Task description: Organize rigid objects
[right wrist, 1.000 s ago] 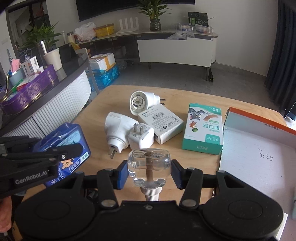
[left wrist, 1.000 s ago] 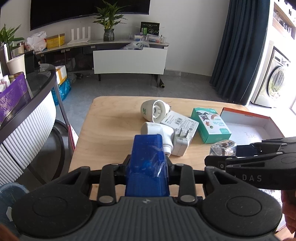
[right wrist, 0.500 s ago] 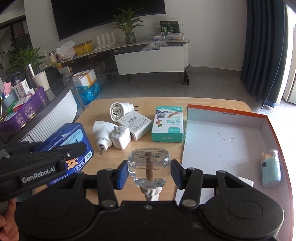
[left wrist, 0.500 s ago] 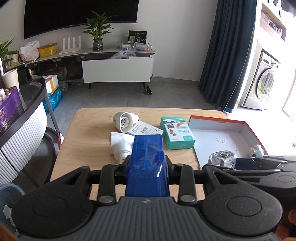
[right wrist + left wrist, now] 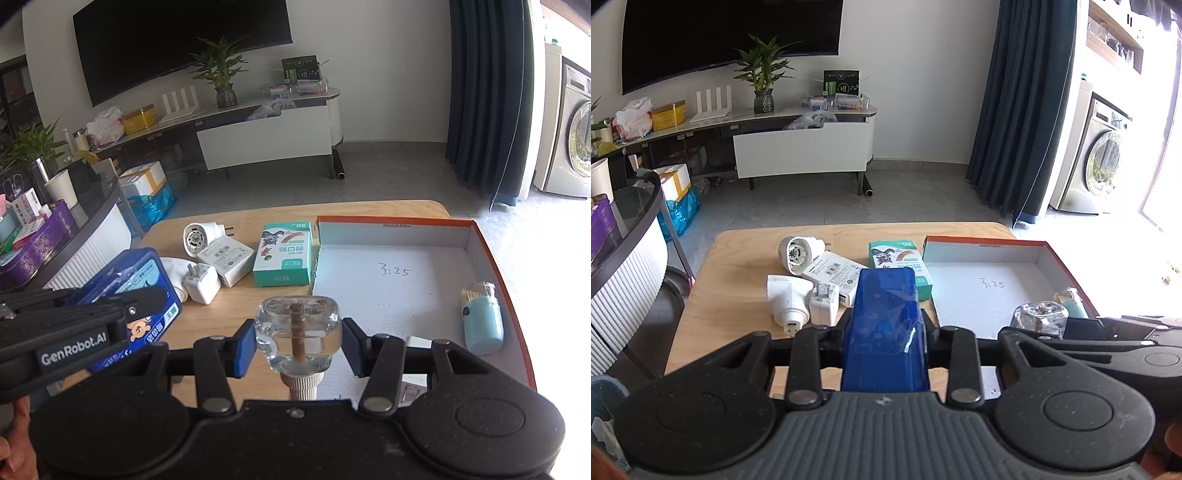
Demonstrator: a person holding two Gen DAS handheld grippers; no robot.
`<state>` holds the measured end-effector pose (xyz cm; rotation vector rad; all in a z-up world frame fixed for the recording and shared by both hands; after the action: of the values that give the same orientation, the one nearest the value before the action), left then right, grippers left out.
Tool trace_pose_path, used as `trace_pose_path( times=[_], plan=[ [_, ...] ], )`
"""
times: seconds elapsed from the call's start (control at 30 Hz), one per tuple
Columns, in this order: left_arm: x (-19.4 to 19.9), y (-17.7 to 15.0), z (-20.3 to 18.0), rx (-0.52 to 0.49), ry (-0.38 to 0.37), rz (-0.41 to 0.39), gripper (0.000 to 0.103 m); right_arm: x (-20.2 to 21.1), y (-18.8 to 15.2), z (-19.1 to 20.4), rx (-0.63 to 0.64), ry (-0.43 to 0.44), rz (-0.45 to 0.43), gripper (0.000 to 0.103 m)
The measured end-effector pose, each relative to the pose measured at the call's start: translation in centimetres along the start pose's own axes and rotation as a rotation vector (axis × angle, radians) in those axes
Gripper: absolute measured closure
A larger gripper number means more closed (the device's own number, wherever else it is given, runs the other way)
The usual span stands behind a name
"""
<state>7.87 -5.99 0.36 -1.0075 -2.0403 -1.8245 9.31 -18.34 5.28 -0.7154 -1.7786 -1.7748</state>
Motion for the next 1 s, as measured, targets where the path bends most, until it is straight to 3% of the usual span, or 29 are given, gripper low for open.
trace_pose_path(
  times=[1.0],
  plan=[
    [-1.8, 0.3, -5.0, -0.091, -0.07, 0.015, 0.069, 0.8, 0.7, -5.6, -0.081, -0.065, -0.03, 0.043]
  ],
)
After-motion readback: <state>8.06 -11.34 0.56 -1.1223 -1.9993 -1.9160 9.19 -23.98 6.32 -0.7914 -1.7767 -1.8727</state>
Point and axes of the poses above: each gripper's, at about its wrist camera, not at the fingertips, and x roughly against the way its jaws point, z to its left, y to its top, the point moved 7 cm from there along -x, roughly the way its jaws point, and after that the axes turned 12 degrees about -y, right-handed, at the moved point
